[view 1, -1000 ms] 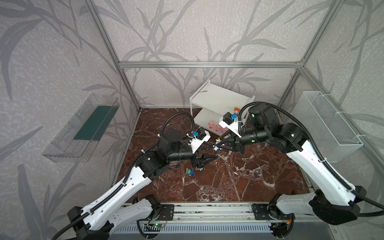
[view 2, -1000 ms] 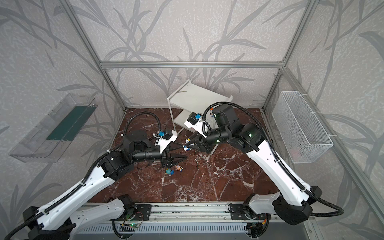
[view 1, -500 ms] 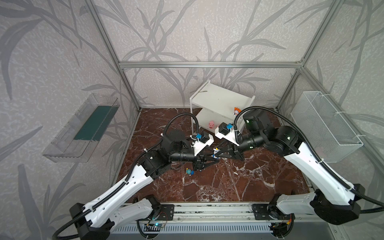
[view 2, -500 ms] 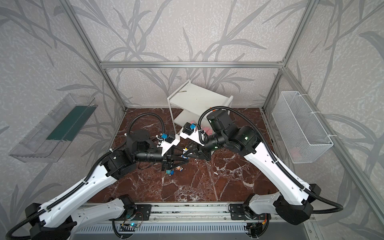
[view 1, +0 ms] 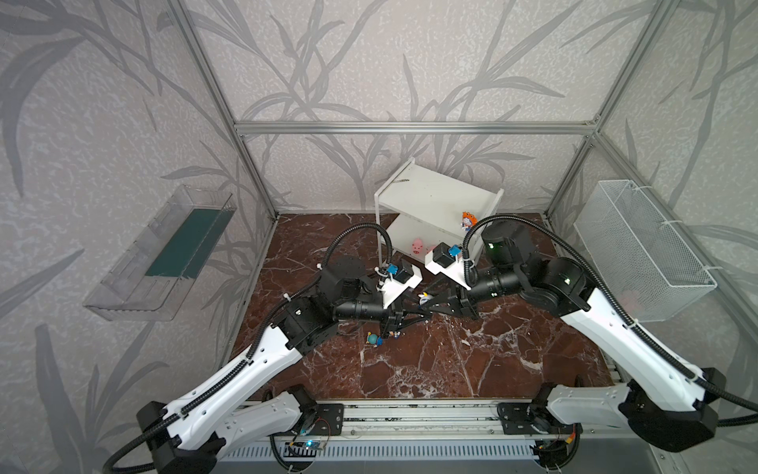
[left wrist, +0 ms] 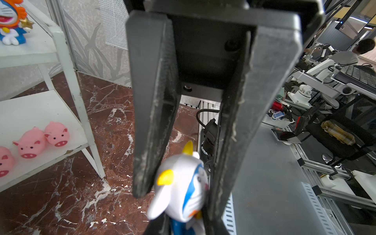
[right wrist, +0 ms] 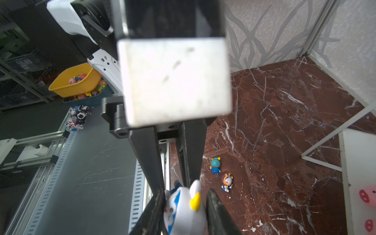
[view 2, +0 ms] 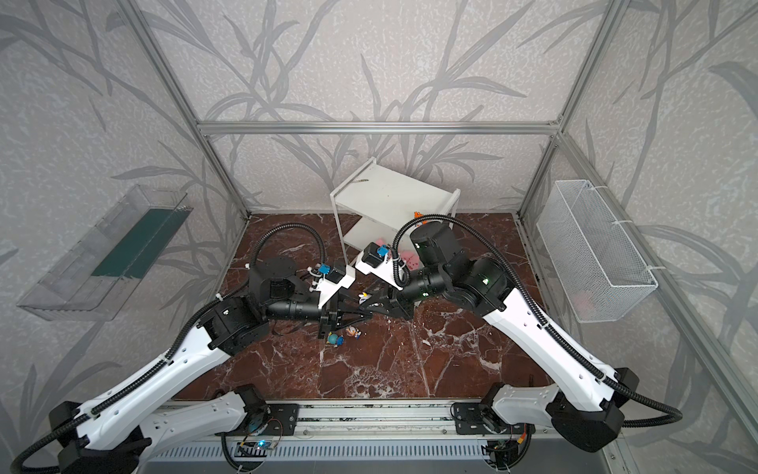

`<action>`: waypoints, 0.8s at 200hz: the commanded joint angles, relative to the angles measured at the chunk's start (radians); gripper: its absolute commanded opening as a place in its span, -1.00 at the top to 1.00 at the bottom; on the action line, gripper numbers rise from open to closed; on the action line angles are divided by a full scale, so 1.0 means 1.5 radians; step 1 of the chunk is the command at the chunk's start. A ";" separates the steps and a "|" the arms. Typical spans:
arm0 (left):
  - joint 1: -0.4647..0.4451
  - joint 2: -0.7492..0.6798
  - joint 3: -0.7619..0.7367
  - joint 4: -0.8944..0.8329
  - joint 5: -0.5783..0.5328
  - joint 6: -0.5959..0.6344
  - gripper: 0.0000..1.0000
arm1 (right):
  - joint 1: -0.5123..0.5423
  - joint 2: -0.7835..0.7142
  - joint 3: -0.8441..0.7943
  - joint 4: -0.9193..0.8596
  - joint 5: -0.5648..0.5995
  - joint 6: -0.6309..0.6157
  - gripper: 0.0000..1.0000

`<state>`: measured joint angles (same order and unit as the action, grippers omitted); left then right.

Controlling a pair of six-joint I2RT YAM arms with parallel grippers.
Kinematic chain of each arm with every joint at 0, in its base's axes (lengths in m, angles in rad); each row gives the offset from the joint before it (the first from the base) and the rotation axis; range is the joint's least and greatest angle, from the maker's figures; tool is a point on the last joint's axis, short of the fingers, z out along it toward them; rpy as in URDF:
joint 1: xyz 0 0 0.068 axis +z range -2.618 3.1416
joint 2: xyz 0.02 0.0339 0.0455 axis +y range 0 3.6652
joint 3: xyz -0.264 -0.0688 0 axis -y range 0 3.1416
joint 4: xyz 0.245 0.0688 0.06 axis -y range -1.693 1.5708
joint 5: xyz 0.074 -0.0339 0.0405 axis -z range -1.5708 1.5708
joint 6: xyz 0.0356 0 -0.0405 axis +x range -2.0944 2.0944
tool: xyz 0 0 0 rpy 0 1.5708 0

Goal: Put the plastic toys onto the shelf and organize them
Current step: 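Raise the figurine with the right gripper toward the top tier while the left gripper withdraws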

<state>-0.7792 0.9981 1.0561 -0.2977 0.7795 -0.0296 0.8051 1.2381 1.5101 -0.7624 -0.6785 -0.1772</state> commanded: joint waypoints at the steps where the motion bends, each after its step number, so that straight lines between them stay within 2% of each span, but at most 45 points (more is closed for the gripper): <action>1: -0.003 -0.021 -0.008 0.048 -0.007 -0.005 0.74 | 0.002 -0.026 -0.033 0.100 -0.009 0.074 0.21; 57: -0.002 -0.038 -0.020 0.065 -0.024 -0.008 0.75 | 0.002 -0.049 -0.104 0.213 0.032 0.161 0.25; 110: -0.002 -0.048 -0.027 0.072 -0.044 -0.009 0.72 | 0.003 -0.050 -0.120 0.249 0.047 0.183 0.37; 126: -0.002 -0.052 -0.029 0.074 -0.053 -0.009 0.55 | 0.003 -0.048 -0.120 0.254 0.061 0.185 0.42; 137: -0.002 -0.056 -0.030 0.073 -0.061 -0.009 0.25 | 0.002 -0.046 -0.117 0.255 0.078 0.182 0.43; 160: -0.002 -0.072 -0.039 0.065 -0.088 -0.007 -0.25 | -0.014 -0.030 -0.084 0.236 0.093 0.150 0.45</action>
<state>-0.7799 0.9337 1.0153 -0.2237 0.6727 -0.0456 0.8074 1.1728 1.3396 -0.4194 -0.5980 0.0803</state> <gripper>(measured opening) 0.526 0.317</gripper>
